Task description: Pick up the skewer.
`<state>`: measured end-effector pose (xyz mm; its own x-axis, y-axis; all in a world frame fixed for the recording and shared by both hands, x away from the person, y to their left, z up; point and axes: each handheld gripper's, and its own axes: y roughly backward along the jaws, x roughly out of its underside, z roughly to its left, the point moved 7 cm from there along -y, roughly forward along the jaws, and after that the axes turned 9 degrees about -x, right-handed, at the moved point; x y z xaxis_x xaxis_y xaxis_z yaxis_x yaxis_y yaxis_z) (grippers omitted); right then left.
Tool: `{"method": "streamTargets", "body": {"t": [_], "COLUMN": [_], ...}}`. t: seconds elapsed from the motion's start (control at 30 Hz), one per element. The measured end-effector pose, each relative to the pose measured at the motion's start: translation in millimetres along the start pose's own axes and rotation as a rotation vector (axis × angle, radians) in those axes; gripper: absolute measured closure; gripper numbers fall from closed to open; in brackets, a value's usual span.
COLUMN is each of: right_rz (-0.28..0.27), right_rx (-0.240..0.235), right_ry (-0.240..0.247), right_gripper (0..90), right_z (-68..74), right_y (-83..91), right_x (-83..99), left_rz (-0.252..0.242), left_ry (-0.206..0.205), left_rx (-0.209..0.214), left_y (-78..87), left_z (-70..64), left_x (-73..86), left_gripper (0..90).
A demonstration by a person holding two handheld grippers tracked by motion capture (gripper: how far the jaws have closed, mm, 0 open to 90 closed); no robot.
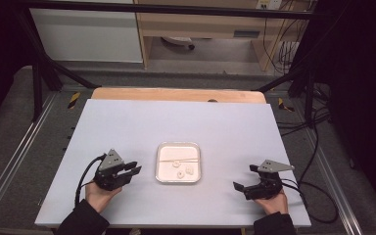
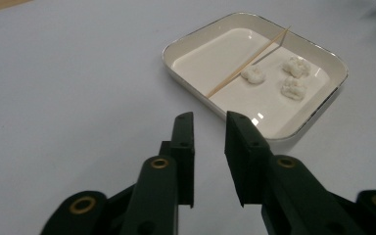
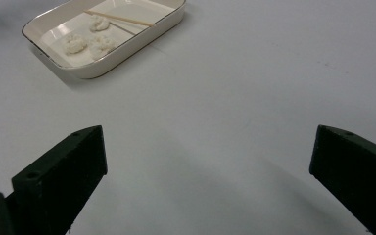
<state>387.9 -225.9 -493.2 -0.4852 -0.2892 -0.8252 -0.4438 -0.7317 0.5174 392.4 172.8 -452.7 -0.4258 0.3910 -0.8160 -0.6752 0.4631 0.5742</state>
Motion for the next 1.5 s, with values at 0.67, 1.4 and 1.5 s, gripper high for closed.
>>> {"method": "streamTargets", "body": {"t": [0.67, 1.4, 1.5], "right_rz": [0.016, 0.019, 0.019], "right_rx": [0.002, -0.005, -0.004], "right_ry": [0.009, 0.013, 0.015], "right_gripper": [1.2, 1.3, 1.3], "right_z": [-0.4, 0.1, -0.1], "right_y": [-2.0, -2.8, -2.7], "right_x": [1.6, 2.0, 1.9], "left_rz": [0.049, 0.148, 0.162], "left_ry": [-0.039, -0.074, -0.090], "left_rx": [0.022, -0.026, -0.018], "left_y": [-53.6, -102.0, -100.1], "left_z": [-26.2, -19.4, -21.9], "left_x": [-27.2, -23.9, -22.5], "left_gripper": [89.7, 89.7, 89.7]}}
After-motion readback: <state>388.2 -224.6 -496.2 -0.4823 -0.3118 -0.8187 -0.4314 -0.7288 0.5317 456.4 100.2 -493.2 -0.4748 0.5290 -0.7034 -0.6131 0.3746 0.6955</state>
